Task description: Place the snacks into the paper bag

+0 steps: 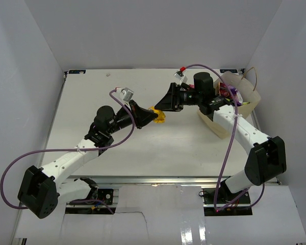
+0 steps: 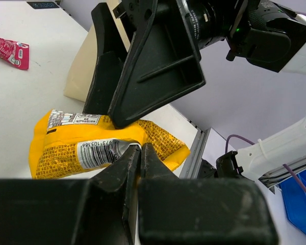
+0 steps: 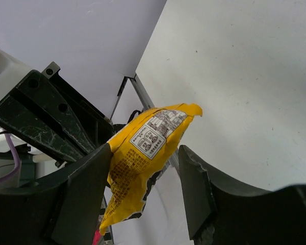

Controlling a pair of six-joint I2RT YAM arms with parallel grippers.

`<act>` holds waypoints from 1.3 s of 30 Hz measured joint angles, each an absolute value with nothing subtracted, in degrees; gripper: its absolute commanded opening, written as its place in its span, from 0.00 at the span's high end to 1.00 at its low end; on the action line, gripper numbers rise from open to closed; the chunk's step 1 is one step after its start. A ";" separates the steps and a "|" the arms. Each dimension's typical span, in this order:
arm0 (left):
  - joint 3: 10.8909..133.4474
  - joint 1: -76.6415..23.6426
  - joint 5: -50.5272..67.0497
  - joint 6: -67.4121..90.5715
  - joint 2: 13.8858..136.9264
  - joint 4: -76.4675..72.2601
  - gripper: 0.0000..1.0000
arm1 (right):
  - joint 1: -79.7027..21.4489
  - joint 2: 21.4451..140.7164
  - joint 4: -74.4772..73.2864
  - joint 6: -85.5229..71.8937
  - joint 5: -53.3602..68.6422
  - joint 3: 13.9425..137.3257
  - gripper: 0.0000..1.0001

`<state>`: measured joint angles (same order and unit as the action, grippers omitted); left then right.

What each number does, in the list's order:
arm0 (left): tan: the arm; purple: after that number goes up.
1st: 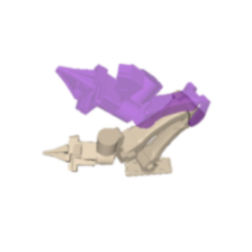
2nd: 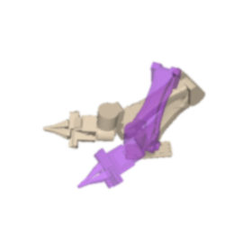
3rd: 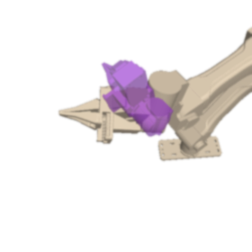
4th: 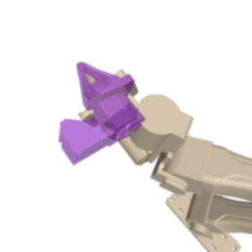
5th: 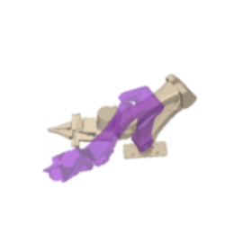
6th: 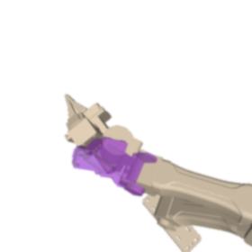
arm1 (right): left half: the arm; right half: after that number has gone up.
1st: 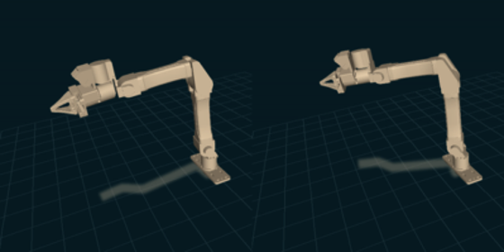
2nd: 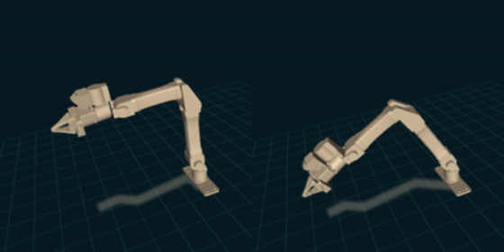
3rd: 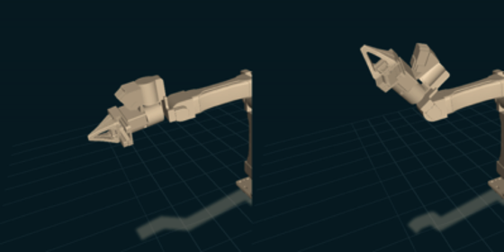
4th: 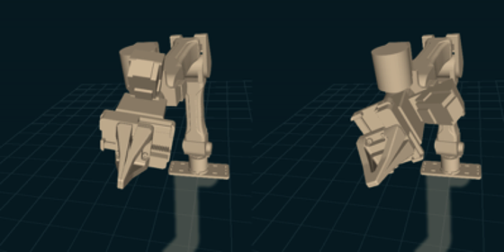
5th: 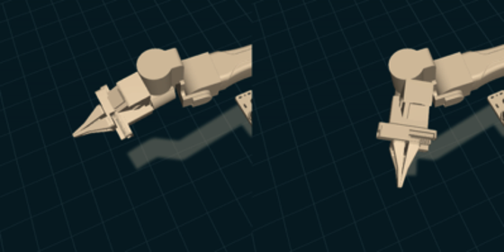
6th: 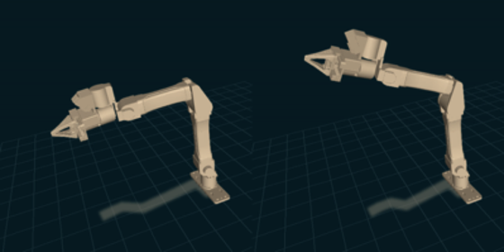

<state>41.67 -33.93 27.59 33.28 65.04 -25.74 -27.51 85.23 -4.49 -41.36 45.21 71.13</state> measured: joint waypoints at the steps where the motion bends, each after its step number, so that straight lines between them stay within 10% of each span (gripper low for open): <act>1: 41.67 -33.93 27.59 33.21 65.01 -25.76 1.00 | -27.51 85.23 -4.34 -41.78 45.39 71.05 0.35; 24: 44.29 -34.24 30.50 31.46 65.52 -25.65 1.00 | -27.14 84.42 1.39 -52.97 49.06 68.82 0.26; 39: 42.06 -34.24 32.47 23.75 63.40 -23.75 1.00 | -25.63 81.95 2.96 -46.39 51.57 68.05 0.03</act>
